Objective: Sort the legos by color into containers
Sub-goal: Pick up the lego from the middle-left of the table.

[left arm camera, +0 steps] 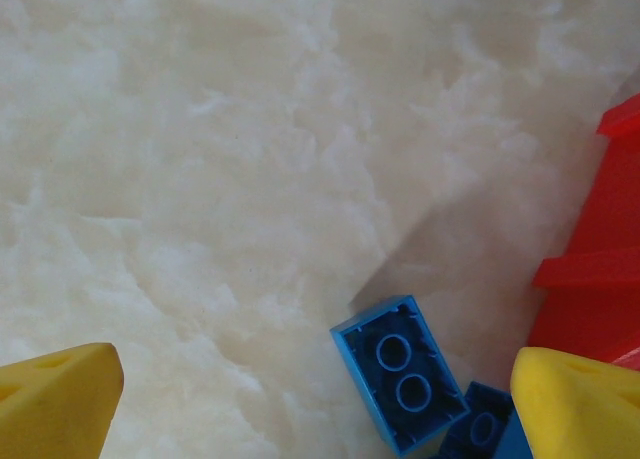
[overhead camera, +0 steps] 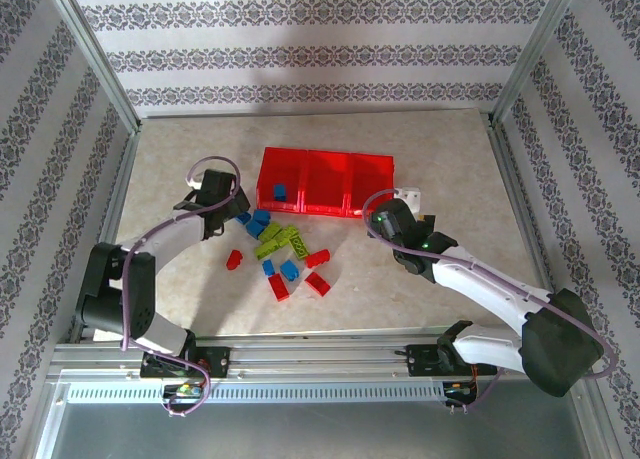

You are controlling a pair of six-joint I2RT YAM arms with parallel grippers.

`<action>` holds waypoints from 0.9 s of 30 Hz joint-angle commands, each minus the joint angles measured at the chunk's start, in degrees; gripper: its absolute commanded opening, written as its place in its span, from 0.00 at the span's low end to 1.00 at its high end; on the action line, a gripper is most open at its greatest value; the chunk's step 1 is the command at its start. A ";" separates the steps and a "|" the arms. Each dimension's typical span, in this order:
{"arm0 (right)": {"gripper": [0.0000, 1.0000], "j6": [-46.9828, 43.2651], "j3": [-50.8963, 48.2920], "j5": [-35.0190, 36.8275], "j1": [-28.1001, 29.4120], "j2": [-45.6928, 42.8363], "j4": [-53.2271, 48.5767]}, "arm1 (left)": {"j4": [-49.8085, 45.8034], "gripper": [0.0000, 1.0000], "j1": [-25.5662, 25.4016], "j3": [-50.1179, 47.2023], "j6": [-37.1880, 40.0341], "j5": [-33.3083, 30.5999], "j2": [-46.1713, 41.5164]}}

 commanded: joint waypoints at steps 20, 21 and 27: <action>0.98 1.58 1.34 2.17 0.34 0.80 -1.35 | -5.11 1.00 0.16 7.51 2.75 0.44 12.39; 0.98 1.51 1.43 2.09 0.37 0.94 -1.40 | -5.42 1.00 0.18 7.49 2.86 0.24 12.46; 0.98 1.38 1.71 1.69 0.34 1.24 -1.42 | -7.95 1.00 -0.20 6.96 4.42 -0.62 12.20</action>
